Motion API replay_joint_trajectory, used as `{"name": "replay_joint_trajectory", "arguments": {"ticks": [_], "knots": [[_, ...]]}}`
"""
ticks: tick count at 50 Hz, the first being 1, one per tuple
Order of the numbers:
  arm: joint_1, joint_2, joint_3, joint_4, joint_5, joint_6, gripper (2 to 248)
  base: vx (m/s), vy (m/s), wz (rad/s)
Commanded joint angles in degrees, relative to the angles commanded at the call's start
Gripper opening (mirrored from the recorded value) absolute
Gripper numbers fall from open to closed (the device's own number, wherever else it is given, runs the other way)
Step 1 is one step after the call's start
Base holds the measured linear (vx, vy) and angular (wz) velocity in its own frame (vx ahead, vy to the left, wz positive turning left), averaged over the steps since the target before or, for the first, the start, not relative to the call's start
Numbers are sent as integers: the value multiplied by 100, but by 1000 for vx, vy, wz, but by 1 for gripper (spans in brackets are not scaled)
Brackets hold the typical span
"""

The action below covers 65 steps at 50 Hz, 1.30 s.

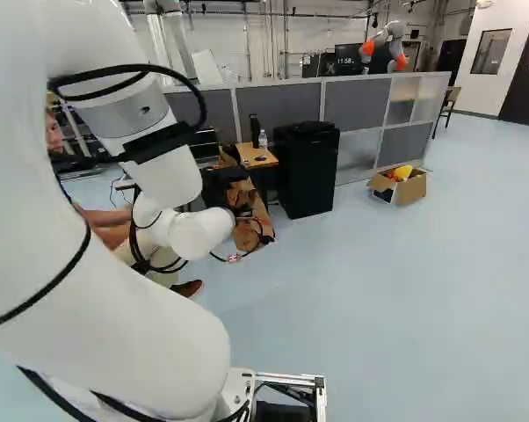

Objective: Pick up the grocery bag from the ground

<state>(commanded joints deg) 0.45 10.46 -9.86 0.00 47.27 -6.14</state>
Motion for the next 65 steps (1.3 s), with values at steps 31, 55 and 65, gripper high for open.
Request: {"name": "replay_joint_trajectory", "arguments": {"ticks": [31,55,65], "knots": [[-42,508,446,0,250,563,22,0,0,0],[-45,554,486,0,273,614,22,0,0,0],[-45,554,486,0,273,614,22,0,0,0]]}}
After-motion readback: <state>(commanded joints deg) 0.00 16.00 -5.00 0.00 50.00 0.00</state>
